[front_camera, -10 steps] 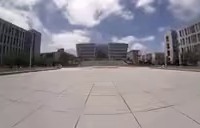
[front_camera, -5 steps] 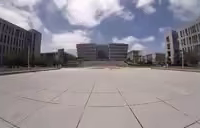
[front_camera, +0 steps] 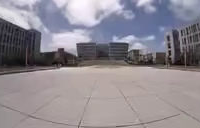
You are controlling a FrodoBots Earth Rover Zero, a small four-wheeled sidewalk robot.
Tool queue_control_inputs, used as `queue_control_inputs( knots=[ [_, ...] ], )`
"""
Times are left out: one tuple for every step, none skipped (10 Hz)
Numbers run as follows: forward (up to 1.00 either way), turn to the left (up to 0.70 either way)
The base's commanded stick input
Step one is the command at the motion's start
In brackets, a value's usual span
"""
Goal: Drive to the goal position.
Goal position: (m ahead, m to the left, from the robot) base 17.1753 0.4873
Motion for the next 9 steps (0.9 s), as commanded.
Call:
queue_control_inputs(
  knots=[
    [0.94, 0.0],
    [0.42, 0.0],
    [0.09, 0.0],
    [0.0, 0.0],
    [0.0, 0.0],
    [0.0, 0.0],
    [0.0, 0.0],
    [0.0, 0.0],
    [0.0, 0.0]
  ],
)
